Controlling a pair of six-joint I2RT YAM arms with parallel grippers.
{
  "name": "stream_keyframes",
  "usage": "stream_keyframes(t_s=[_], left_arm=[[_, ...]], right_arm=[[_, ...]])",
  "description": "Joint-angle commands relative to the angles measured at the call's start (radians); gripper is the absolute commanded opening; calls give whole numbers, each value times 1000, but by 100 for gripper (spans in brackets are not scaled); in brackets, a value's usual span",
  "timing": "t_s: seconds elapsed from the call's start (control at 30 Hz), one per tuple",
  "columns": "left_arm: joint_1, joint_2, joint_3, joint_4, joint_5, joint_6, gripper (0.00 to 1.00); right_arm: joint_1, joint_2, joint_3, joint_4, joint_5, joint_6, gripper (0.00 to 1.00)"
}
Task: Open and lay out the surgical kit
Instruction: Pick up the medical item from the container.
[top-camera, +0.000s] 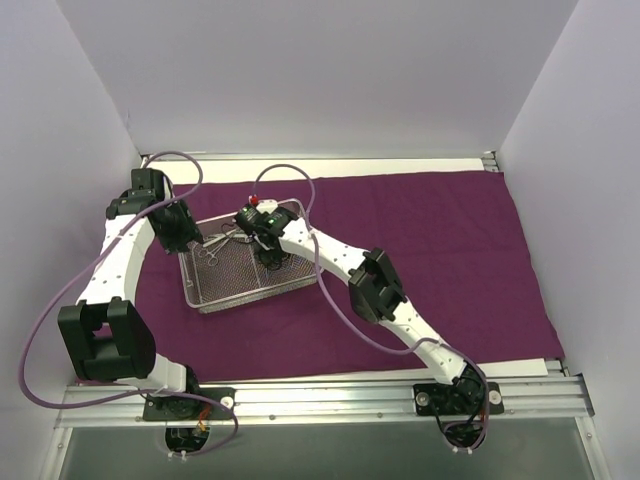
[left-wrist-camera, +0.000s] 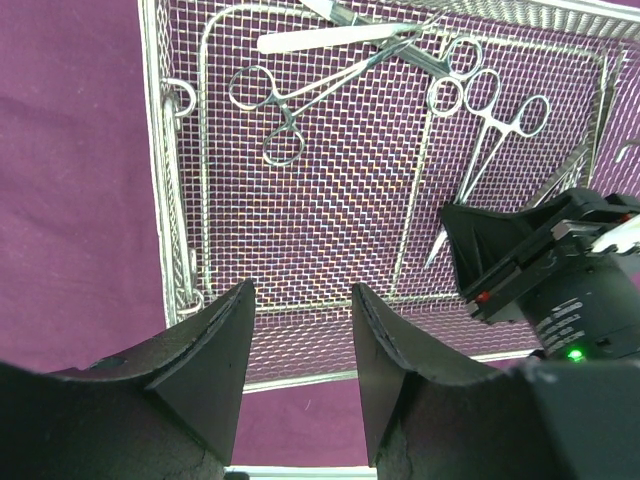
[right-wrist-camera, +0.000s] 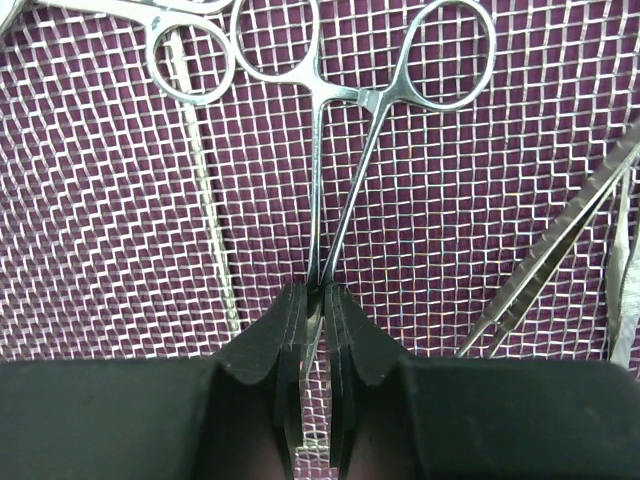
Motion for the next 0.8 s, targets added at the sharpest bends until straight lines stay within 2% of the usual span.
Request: stream_keyframes(t_s=[0.0,0.1,0.3,0.77], left_arm=[[9,-28,25,-15,-7,16,52],[9,-21,34,-36,-6,21,52],[9,-15,59,-52,8,12,52],[9,30,90,-58,42,-5,50]], right_arm=[[-22,-65,-57,-12,-107,-77,0],[-63,-120,-66,-9,-214,-71,0],[-114,-280,-290,141,-366,-25,0],[-147,-392,-289,145,-399,-51,0]])
